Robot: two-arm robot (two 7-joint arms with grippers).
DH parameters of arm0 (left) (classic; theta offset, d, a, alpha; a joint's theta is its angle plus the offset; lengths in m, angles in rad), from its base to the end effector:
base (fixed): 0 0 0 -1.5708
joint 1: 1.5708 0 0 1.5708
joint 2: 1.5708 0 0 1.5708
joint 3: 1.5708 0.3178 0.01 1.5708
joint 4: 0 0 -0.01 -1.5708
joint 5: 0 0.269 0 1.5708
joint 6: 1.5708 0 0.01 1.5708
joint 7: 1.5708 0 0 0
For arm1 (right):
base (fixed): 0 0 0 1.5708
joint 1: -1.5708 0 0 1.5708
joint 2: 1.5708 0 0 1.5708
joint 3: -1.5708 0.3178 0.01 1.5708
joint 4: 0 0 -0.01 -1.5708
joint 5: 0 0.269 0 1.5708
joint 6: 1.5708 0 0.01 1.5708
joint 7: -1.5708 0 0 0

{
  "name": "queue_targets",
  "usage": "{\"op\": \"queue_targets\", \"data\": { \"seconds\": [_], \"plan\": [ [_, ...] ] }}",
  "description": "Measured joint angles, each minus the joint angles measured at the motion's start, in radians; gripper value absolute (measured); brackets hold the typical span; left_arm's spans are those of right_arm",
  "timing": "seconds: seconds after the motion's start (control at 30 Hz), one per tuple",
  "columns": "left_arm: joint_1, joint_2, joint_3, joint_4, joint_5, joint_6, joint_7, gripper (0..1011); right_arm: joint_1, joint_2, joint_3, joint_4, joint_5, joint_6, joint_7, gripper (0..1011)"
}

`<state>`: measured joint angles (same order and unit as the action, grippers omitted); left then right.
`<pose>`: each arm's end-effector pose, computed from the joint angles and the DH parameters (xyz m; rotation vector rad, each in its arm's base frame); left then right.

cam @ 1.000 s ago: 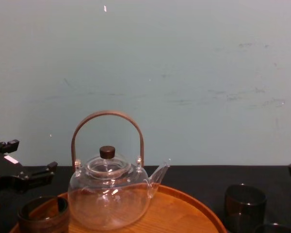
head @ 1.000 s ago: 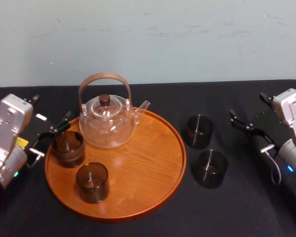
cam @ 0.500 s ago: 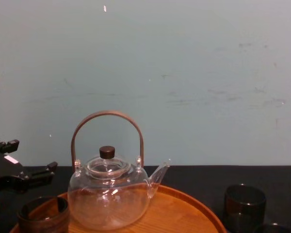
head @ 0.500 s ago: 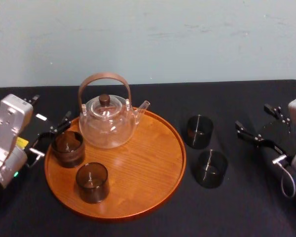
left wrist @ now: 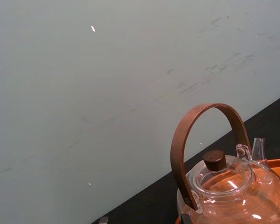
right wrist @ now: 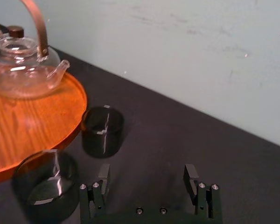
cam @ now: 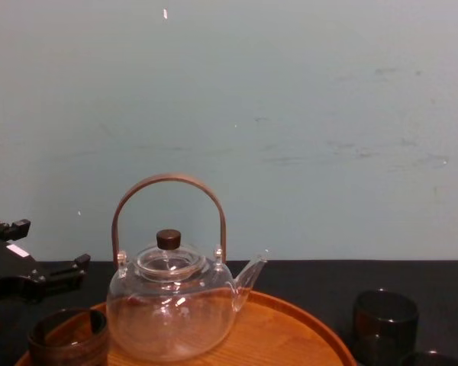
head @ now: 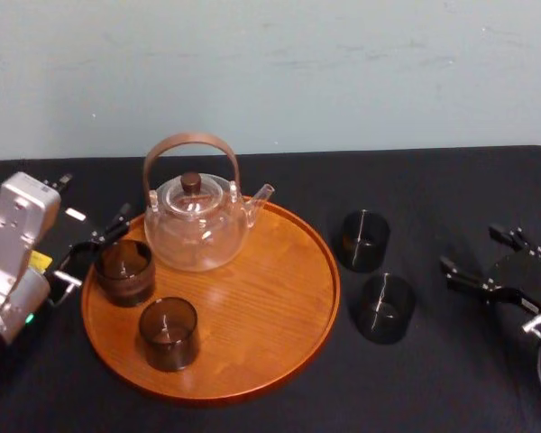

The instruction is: Pick up the glass from the table and place it on the tray.

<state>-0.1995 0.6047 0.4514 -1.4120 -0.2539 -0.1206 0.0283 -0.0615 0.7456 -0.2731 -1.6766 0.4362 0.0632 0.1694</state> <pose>0.3250 0.1090 -0.3171 0.3044 -0.2851 1.2479 0.2605 -0.1454 -0.2891 -0.3624 -0.0478 -1.1005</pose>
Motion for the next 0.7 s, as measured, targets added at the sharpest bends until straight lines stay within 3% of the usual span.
{"op": "queue_targets", "data": {
  "seconds": [0.3,0.7],
  "plan": [
    [0.000,0.000,0.000,0.000,0.000,0.000,0.000,1001,-0.052,0.027,0.022,-0.040,0.023,0.060,0.059,1002],
    [0.000,0.000,0.000,0.000,0.000,0.000,0.000,1001,-0.079,0.032,0.010,-0.069,0.003,0.098,0.136,1002]
  ]
}}
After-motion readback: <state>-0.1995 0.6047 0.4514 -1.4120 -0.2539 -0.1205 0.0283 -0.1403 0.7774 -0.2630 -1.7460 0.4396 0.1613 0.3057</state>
